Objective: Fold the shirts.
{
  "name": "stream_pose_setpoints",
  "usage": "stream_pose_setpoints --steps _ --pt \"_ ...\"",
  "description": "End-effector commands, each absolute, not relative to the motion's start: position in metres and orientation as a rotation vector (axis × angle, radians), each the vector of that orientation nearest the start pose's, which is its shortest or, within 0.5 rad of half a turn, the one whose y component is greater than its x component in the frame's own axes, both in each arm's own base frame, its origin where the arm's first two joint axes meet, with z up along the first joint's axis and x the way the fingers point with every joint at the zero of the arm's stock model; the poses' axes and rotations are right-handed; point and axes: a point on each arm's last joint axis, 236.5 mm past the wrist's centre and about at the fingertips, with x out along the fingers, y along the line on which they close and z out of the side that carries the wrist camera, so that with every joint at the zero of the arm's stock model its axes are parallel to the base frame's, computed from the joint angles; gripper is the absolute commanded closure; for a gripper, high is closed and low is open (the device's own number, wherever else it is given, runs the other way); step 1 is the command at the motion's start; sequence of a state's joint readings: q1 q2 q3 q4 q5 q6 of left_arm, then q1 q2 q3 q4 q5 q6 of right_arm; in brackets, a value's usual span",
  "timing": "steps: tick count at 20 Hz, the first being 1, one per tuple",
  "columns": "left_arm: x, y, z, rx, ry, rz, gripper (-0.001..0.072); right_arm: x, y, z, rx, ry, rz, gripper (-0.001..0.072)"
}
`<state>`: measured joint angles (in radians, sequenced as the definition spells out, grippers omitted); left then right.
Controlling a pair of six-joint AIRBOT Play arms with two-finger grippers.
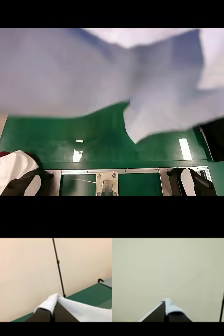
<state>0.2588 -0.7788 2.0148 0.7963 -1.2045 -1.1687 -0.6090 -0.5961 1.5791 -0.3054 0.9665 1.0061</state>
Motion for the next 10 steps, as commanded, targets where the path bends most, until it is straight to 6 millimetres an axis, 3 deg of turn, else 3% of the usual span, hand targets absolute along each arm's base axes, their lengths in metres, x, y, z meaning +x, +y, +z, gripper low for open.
stream_pose_setpoints --steps 1,3,5,7,10 --pt "0.227 -0.073 0.522 0.113 -0.037 -0.317 0.0685 0.227 0.053 0.537 0.115 -0.323 0.287 0.0694" --pt "0.278 -0.066 0.467 0.046 0.135 -0.355 0.0685 0.268 0.029 0.484 0.215 -0.189 0.282 0.0694" --pt "0.332 -0.068 0.395 -0.050 0.315 -0.445 0.0685 0.309 0.009 0.416 0.344 -0.035 0.284 0.0693" --pt "0.379 -0.075 0.307 -0.170 0.503 -0.548 0.0685 0.353 -0.001 0.326 0.448 0.137 0.291 0.0694" --pt "0.433 -0.088 0.163 -0.285 0.751 -0.575 0.0685 0.407 -0.010 0.192 0.574 0.362 0.232 0.0693"
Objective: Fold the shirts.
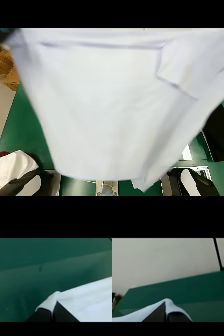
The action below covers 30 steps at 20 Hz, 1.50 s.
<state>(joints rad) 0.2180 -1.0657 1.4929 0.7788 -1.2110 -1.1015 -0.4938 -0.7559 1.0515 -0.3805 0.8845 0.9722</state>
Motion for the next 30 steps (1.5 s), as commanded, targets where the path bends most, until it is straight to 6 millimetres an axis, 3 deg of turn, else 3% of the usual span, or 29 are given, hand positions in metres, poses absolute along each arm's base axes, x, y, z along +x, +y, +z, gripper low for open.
stream_pose_setpoints --steps 1,3,4,6,8,10,12,14,19,22,25,30 --pt "0.450 -0.090 0.124 -0.322 0.805 -0.552 0.0685 0.425 -0.012 0.148 0.600 0.438 0.201 0.0694" --pt "0.480 -0.090 0.063 -0.381 0.876 -0.502 0.0685 0.458 -0.021 0.076 0.671 0.569 0.148 0.0694" --pt "0.494 -0.087 0.043 -0.418 0.889 -0.476 0.0685 0.473 -0.025 0.049 0.713 0.616 0.136 0.0694" --pt "0.517 -0.082 0.024 -0.470 0.890 -0.444 0.0685 0.506 -0.029 0.016 0.774 0.678 0.156 0.0694" --pt "0.536 -0.078 0.027 -0.478 0.865 -0.428 0.0685 0.536 -0.027 0.013 0.799 0.697 0.220 0.0694" --pt "0.552 -0.074 0.044 -0.465 0.812 -0.421 0.0685 0.560 -0.027 0.029 0.810 0.678 0.270 0.0693" --pt "0.561 -0.068 0.056 -0.443 0.778 -0.409 0.0685 0.570 -0.032 0.044 0.787 0.658 0.282 0.0694" --pt "0.556 -0.063 0.050 -0.411 0.815 -0.393 0.0685 0.559 -0.037 0.039 0.750 0.718 0.284 0.0695" --pt "0.501 -0.050 -0.001 -0.249 1.102 -0.394 0.0685 0.479 -0.043 -0.034 0.628 1.097 0.274 0.0696" --pt "0.473 -0.052 -0.031 -0.262 1.213 -0.401 0.0685 0.447 -0.036 -0.070 0.638 1.200 0.254 0.0696" --pt "0.459 -0.053 -0.057 -0.285 1.256 -0.381 0.0685 0.431 -0.031 -0.090 0.664 1.245 0.238 0.0695" --pt "0.450 -0.059 -0.070 -0.337 1.277 -0.381 0.0685 0.430 -0.027 -0.091 0.675 1.248 0.241 0.0694"
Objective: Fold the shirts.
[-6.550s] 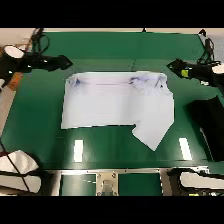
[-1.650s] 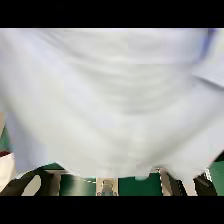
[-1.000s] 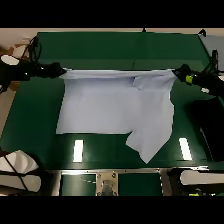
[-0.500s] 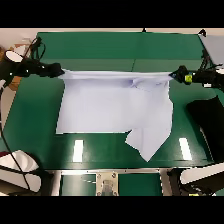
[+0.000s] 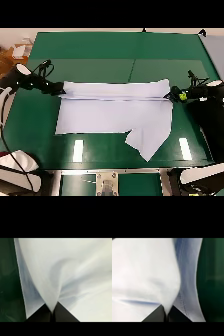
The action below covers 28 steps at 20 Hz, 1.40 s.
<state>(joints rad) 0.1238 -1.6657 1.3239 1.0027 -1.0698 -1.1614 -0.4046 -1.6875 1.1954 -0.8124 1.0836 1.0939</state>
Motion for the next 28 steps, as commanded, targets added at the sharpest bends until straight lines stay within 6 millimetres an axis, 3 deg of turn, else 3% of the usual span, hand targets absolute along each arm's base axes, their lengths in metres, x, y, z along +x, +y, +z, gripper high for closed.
stream_pose_setpoints --steps 1,3,4,5,6,9,12,15,17,19,21,24,28 --pt "0.450 -0.059 -0.070 -0.337 1.278 -0.380 0.0685 0.430 -0.027 -0.091 0.681 1.249 0.237 0.0694" --pt "0.446 -0.060 -0.070 -0.353 1.297 -0.380 0.0684 0.428 -0.026 -0.090 0.695 1.260 0.236 0.0674" --pt "0.439 -0.063 -0.070 -0.369 1.326 -0.385 0.0615 0.426 -0.023 -0.087 0.698 1.270 0.252 0.0556" --pt "0.430 -0.065 -0.069 -0.403 1.371 -0.381 0.0261 0.423 -0.021 -0.081 0.706 1.284 0.272 0.0483" --pt "0.419 -0.065 -0.068 -0.436 1.427 -0.370 0.0109 0.421 -0.022 -0.071 0.716 1.293 0.286 0.0446" --pt "0.379 -0.051 -0.059 -0.513 1.606 -0.334 0.0106 0.406 -0.041 -0.040 0.752 1.301 0.231 0.0439" --pt "0.327 -0.012 -0.043 -0.502 1.716 -0.205 0.0106 0.351 -0.064 -0.025 0.736 1.345 0.082 0.0440" --pt "0.289 0.001 -0.024 -0.543 1.589 -0.110 0.0105 0.269 -0.062 -0.044 0.884 1.422 -0.138 0.0443" --pt "0.266 -0.004 -0.020 -0.581 1.505 -0.030 0.0105 0.221 -0.041 -0.063 0.999 1.457 -0.218 0.0442" --pt "0.250 -0.020 -0.022 -0.649 1.415 -0.017 0.0104 0.191 -0.018 -0.080 1.027 1.480 -0.232 0.0420" --pt "0.243 -0.041 -0.030 -0.750 1.337 -0.036 0.0104 0.173 -0.003 -0.094 1.037 1.483 -0.243 0.0278" --pt "0.229 -0.074 -0.058 -0.905 1.335 -0.069 0.0104 0.163 0.006 -0.108 1.038 1.481 -0.241 0.0278" --pt "0.221 -0.098 -0.095 -0.868 1.319 -0.041 0.0104 0.173 0.016 -0.110 0.978 1.472 -0.188 0.0278"
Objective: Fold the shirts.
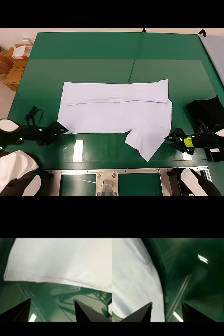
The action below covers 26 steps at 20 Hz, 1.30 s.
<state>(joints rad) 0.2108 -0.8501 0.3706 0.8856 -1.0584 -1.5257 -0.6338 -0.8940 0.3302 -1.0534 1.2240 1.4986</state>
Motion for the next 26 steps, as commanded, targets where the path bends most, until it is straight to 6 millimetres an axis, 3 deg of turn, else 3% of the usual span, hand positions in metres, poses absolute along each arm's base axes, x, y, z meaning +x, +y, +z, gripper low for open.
stream_pose_setpoints --steps 1,5,8,9,10,12,13,15,16,17,19,23,26 --pt "0.226 -0.098 -0.100 -0.873 1.288 -0.009 0.0105 0.176 0.018 -0.113 0.962 1.467 -0.193 0.0278" --pt "0.254 -0.093 -0.107 -0.902 1.174 0.057 0.0106 0.193 0.031 -0.117 0.948 1.419 -0.172 0.0277" --pt "0.260 -0.094 -0.119 -0.979 1.180 0.099 0.0121 0.202 0.040 -0.116 0.959 1.397 -0.148 0.0277" --pt "0.261 -0.095 -0.122 -0.974 1.185 0.092 0.0318 0.202 0.040 -0.115 0.959 1.397 -0.145 0.0277" --pt "0.264 -0.093 -0.122 -0.959 1.171 0.091 0.0465 0.202 0.040 -0.115 0.959 1.398 -0.145 0.0277" --pt "0.272 -0.088 -0.119 -0.949 1.138 0.098 0.0525 0.202 0.040 -0.115 0.957 1.397 -0.143 0.0299" --pt "0.276 -0.088 -0.116 -0.942 1.129 0.089 0.0681 0.202 0.040 -0.115 0.956 1.397 -0.141 0.0354" --pt "0.282 -0.093 -0.107 -0.901 1.127 0.034 0.0685 0.201 0.042 -0.115 0.945 1.402 -0.124 0.0483" --pt "0.285 -0.096 -0.101 -0.880 1.130 0.000 0.0685 0.200 0.044 -0.114 0.943 1.410 -0.114 0.0618" --pt "0.287 -0.100 -0.094 -0.850 1.141 -0.037 0.0685 0.198 0.045 -0.113 0.926 1.420 -0.093 0.0693" --pt "0.283 -0.103 -0.082 -0.737 1.207 -0.101 0.0686 0.194 0.038 -0.106 0.862 1.459 -0.084 0.0694" --pt "0.246 -0.083 -0.073 -0.489 1.442 -0.112 0.0686 0.176 -0.004 -0.085 0.706 1.553 -0.245 0.0695" --pt "0.229 -0.082 -0.070 -0.454 1.518 -0.130 0.0686 0.174 -0.007 -0.067 0.684 1.545 -0.248 0.0695"
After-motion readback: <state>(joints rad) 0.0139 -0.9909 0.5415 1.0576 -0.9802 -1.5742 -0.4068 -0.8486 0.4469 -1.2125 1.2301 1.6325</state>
